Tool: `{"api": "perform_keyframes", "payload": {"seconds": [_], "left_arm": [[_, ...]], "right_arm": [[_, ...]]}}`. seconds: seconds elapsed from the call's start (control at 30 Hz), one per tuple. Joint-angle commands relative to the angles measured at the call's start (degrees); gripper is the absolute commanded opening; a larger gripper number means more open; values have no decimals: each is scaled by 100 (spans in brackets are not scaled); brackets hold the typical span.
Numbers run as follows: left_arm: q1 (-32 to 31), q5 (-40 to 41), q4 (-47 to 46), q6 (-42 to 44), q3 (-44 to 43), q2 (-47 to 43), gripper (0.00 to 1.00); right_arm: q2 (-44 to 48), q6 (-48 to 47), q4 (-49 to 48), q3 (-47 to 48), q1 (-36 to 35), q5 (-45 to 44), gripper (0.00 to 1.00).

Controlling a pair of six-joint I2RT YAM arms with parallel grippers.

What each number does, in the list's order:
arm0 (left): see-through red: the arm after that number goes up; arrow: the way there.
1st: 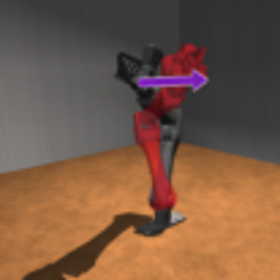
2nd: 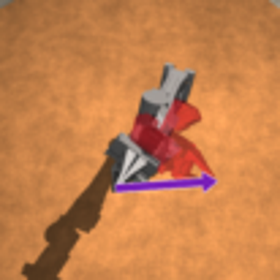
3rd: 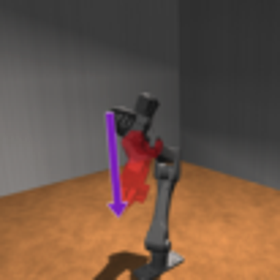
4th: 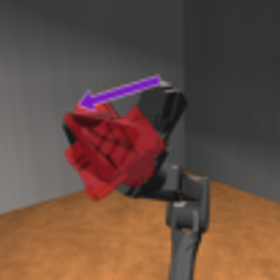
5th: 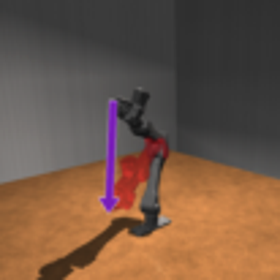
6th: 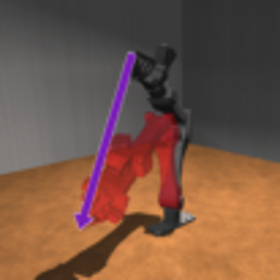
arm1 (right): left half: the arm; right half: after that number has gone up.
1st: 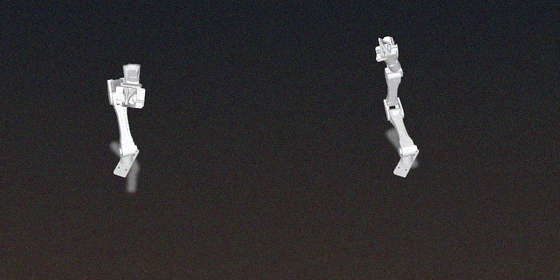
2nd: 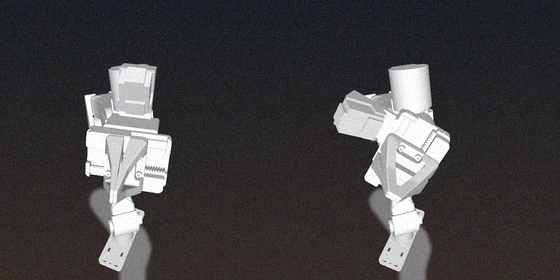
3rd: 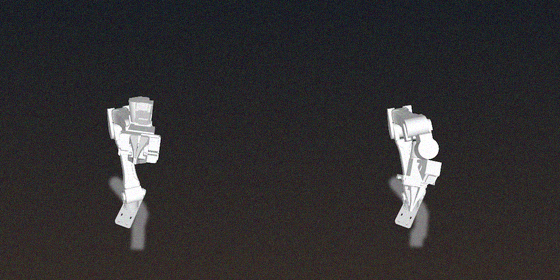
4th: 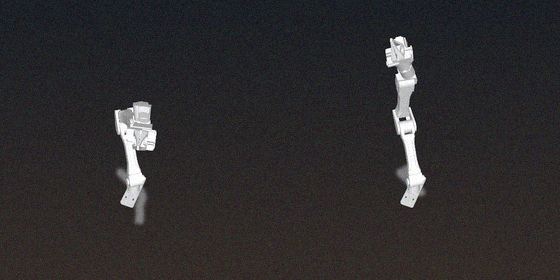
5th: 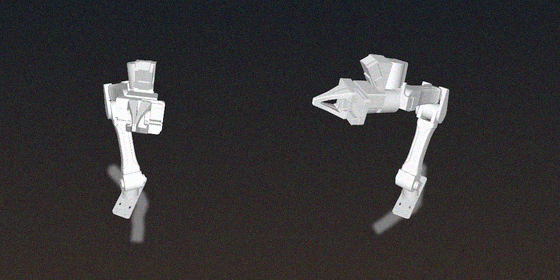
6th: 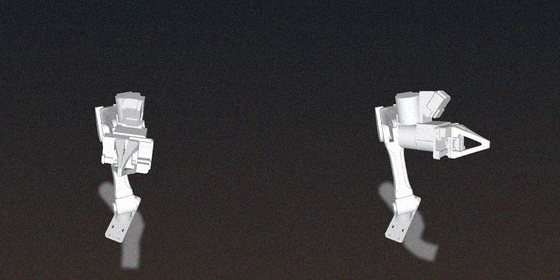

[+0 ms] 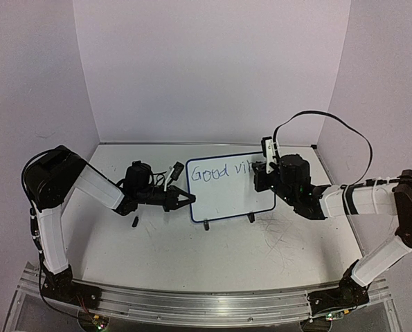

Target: Write a sentence on the whiteboard

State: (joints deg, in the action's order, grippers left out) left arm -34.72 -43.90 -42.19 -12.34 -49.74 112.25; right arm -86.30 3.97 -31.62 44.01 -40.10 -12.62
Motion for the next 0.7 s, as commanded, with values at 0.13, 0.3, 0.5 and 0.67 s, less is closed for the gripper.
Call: {"api": "perform_keyframes", "payload": {"seconds": [0.13, 0.3, 0.5, 0.67], "left_arm": [[57, 652, 214, 390, -19, -159, 0], [62, 660, 213, 384, -25, -159, 0], [61, 646, 213, 385, -28, -170, 0], [62, 633, 220, 391, -29, -157, 0]], "right_arm": [[706, 108, -228, -259, -19, -128, 0], [797, 93, -74, -423, 74, -165, 0], [547, 6, -139, -275, 133, -79, 0], [438, -13, -292, -182, 164, -29, 0]]}}
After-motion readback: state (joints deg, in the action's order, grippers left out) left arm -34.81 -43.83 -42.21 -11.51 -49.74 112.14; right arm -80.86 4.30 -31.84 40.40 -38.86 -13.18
